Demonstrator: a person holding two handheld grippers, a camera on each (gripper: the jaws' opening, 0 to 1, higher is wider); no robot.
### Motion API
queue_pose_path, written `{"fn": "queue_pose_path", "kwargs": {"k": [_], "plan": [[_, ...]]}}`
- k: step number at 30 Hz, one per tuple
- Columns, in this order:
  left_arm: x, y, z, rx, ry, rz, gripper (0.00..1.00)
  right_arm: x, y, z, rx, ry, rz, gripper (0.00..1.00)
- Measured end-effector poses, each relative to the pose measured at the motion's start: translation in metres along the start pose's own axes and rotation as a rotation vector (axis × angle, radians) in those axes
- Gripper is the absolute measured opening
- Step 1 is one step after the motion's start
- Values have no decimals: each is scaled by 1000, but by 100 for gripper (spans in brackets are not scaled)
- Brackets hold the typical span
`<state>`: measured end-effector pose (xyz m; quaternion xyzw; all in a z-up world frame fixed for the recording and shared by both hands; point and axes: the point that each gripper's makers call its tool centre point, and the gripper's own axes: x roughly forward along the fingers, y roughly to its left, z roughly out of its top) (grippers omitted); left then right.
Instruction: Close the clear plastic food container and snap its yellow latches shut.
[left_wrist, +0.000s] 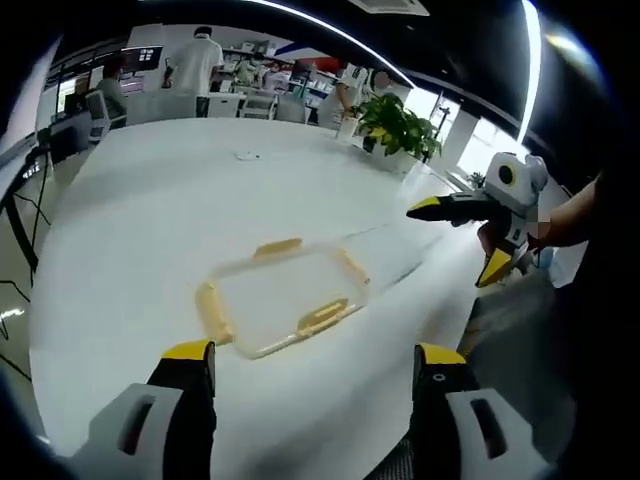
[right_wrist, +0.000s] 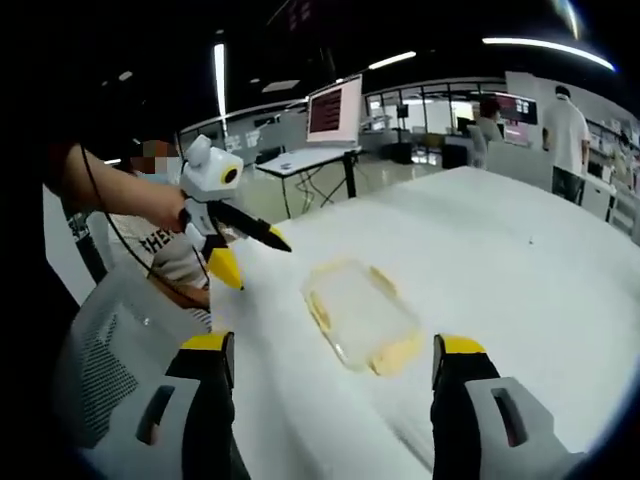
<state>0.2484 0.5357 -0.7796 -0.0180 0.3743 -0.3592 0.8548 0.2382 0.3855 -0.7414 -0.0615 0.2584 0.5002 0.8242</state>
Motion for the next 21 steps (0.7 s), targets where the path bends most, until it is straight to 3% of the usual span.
{"fn": "queue_pose_path", "kwargs": {"k": [10, 14, 21], "plan": [[9, 3, -5, 60, 64, -22, 78, 11, -8, -2, -35, 43, -4, 78], [13, 9, -4, 89, 84, -28, 78, 16, -12, -7, -61, 96, 6, 77], [18, 21, -3, 166, 141, -39, 76, 26, -20, -1, -79, 106, 15, 76]]}}
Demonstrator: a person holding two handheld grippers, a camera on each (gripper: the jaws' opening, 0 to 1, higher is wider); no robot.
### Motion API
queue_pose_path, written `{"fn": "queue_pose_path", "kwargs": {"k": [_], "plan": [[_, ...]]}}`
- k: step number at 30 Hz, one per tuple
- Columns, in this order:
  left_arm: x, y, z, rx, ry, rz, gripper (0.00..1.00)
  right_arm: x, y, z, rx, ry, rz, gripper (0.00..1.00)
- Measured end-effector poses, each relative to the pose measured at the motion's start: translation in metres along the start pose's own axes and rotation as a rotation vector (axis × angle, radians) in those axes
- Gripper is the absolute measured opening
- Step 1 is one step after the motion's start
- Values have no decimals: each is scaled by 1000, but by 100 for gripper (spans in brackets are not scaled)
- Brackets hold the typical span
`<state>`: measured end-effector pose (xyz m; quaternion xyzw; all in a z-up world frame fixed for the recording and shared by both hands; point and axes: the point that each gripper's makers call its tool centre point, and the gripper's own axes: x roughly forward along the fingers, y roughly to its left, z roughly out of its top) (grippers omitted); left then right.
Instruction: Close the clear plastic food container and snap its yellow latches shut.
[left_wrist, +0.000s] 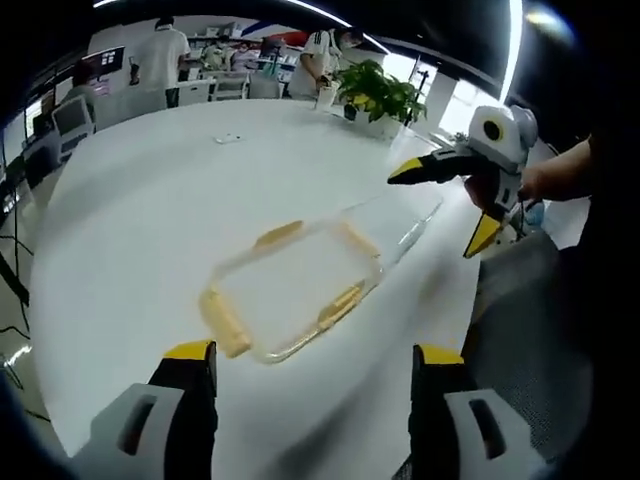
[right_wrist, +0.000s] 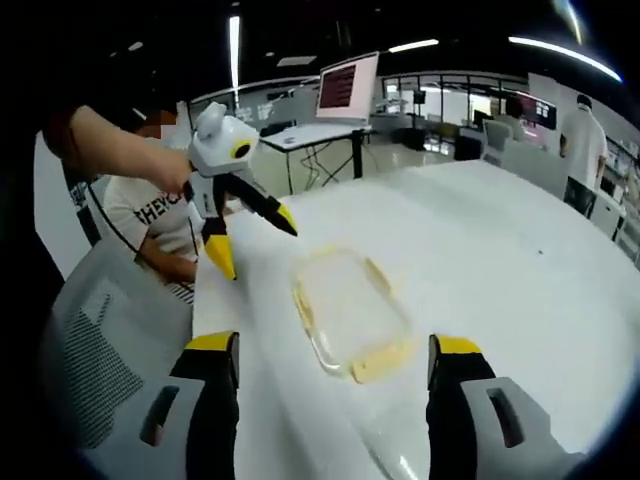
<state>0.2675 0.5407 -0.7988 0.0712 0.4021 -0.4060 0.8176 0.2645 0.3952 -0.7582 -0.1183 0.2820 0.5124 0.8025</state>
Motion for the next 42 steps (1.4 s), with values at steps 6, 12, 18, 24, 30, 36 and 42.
{"fn": "queue_pose_path", "kwargs": {"k": [6, 12, 18, 24, 30, 36, 42], "plan": [[4, 11, 0, 56, 44, -9, 76, 8, 1, -5, -11, 40, 14, 75], [8, 18, 3, 80, 67, -23, 75, 16, 0, -12, -17, 88, 25, 77], [13, 24, 2, 114, 112, -53, 73, 22, -4, -9, -26, 107, 29, 75], [17, 29, 1, 159, 151, -69, 73, 29, -7, -10, -40, 133, 49, 76], [20, 35, 1, 182, 177, -84, 72, 36, -9, -13, -95, 167, 56, 76], [25, 36, -1, 258, 226, -98, 70, 40, -13, -19, -135, 203, 52, 74], [28, 39, 0, 317, 254, -114, 69, 44, -18, -25, -174, 253, 43, 72]]}}
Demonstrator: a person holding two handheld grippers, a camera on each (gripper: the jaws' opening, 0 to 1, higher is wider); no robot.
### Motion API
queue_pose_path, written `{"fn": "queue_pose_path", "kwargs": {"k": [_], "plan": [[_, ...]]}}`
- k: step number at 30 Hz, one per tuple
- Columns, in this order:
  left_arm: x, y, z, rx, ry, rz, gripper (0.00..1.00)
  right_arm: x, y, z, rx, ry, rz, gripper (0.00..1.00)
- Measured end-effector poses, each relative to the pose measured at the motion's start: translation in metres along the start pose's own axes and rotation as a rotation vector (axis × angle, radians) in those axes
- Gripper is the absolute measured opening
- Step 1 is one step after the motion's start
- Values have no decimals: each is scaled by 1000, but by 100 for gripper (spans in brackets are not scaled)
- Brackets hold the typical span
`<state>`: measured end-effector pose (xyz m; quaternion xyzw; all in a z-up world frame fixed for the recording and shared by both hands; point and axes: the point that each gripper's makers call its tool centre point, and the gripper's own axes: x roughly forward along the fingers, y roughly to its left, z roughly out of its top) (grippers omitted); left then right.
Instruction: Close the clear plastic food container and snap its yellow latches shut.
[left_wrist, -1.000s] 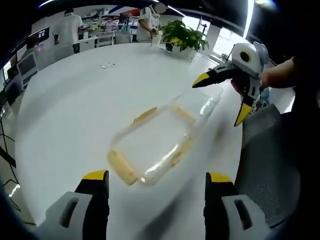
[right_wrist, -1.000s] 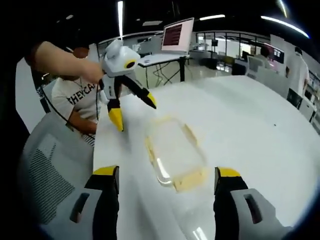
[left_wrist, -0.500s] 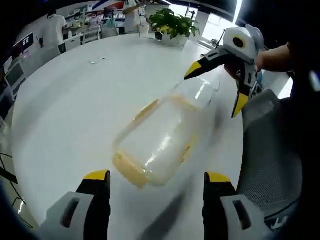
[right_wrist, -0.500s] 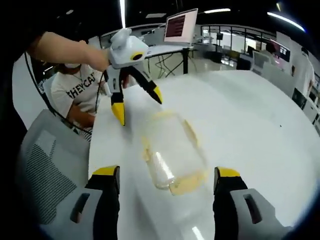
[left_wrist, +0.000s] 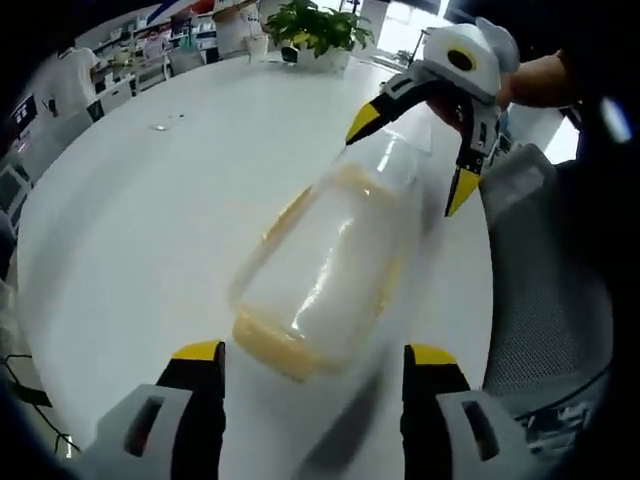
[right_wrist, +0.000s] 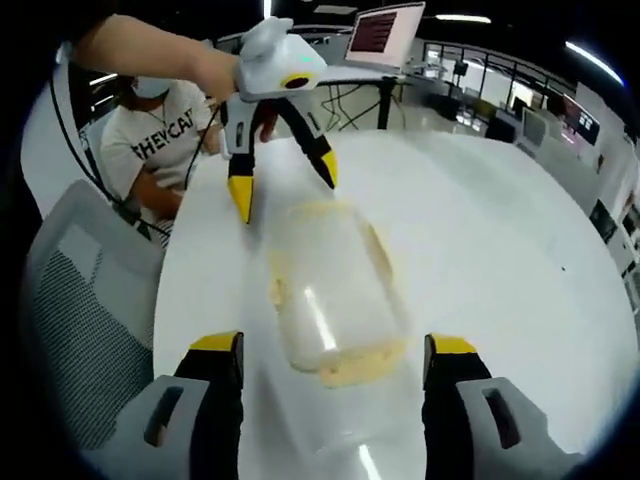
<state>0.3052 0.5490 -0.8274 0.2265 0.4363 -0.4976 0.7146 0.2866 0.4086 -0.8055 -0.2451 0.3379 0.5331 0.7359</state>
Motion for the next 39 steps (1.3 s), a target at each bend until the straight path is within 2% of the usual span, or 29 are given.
{"fn": "queue_pose_path", "kwargs": {"k": [4, 5, 10, 17, 20, 26, 29, 34, 39], "plan": [[2, 2, -2, 47, 33, -4, 68, 4, 1, -4, -10, 32, 15, 72], [2, 2, -1, 61, 40, -5, 67, 4, 2, -7, -30, 57, 22, 71], [2, 6, 4, 99, 51, -15, 65, 8, 3, -12, -69, 92, 45, 72], [3, 16, -2, 165, 97, -3, 60, 10, 1, -16, -101, 135, 68, 70], [5, 16, -3, 170, 105, -12, 60, 13, -1, -18, -115, 154, 69, 70], [9, 18, -7, 235, 157, -24, 60, 17, -6, -27, -121, 206, 72, 69], [9, 18, -6, 276, 178, -33, 58, 18, -6, -35, -135, 250, 76, 66], [11, 21, -5, 332, 210, -49, 53, 20, -7, -40, -140, 272, 79, 64], [14, 22, -2, 373, 228, -60, 51, 21, -11, -43, -181, 302, 72, 59]]}}
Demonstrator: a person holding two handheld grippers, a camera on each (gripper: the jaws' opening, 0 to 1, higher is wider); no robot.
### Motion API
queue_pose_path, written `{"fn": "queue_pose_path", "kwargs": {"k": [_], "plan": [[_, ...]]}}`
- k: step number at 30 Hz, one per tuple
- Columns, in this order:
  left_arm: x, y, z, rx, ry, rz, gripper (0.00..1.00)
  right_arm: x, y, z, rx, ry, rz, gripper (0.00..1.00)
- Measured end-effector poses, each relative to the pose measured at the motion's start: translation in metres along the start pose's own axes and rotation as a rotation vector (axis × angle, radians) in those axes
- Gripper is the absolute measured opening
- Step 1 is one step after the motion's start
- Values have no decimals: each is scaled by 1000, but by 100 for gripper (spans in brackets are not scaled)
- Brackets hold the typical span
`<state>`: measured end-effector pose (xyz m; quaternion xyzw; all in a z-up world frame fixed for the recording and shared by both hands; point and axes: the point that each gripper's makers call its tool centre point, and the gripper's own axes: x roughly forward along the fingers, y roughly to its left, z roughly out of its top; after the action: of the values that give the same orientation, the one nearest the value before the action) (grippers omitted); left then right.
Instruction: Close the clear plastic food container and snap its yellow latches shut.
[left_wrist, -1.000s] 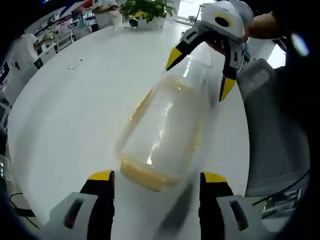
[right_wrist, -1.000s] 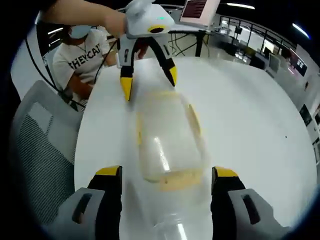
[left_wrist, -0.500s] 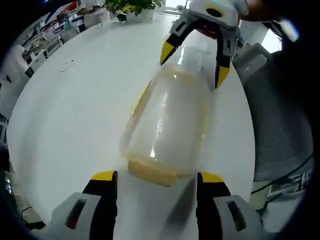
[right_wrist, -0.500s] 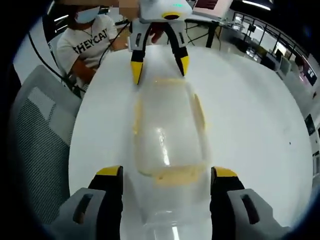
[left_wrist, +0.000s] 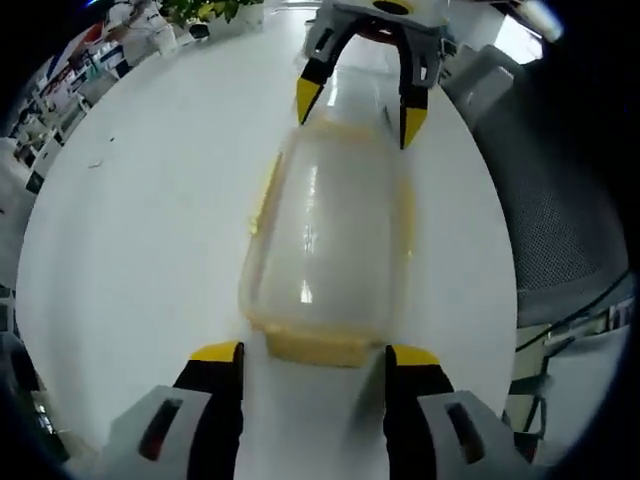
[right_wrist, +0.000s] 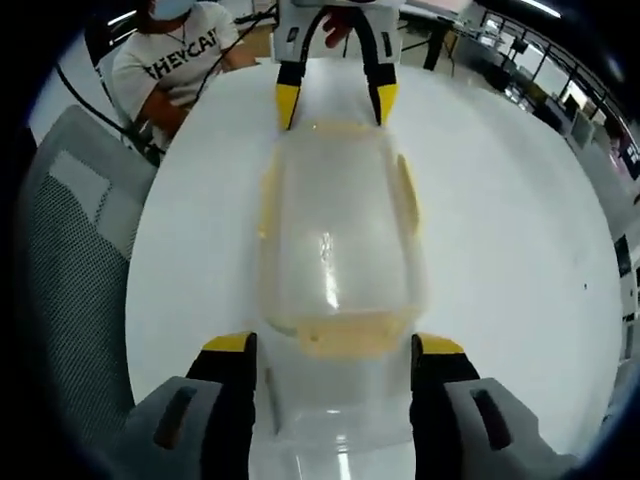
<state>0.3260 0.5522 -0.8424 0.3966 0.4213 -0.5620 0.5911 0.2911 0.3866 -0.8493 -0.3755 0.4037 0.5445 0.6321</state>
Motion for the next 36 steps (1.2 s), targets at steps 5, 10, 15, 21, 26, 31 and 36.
{"fn": "queue_pose_path", "kwargs": {"k": [5, 10, 15, 21, 26, 31, 36], "plan": [[3, 0, 0, 51, 21, -13, 45, 0, 0, -1, -10, 23, 9, 54], [4, -1, -2, 78, 33, -24, 36, 1, 1, 2, -21, 48, 17, 43], [4, -1, -2, 82, 32, -25, 34, 3, 0, 1, -9, 81, 19, 38], [5, -2, -2, 85, 40, -23, 33, 4, 0, 1, -7, 133, 31, 37], [5, -6, -3, 74, 54, -22, 33, 3, 0, 0, -22, 155, 29, 36], [2, -19, -7, 32, 59, -43, 33, 3, 2, 2, -79, 152, 58, 36], [2, -21, -8, 0, 45, -29, 33, 2, 1, 3, -110, 143, 64, 36]]}}
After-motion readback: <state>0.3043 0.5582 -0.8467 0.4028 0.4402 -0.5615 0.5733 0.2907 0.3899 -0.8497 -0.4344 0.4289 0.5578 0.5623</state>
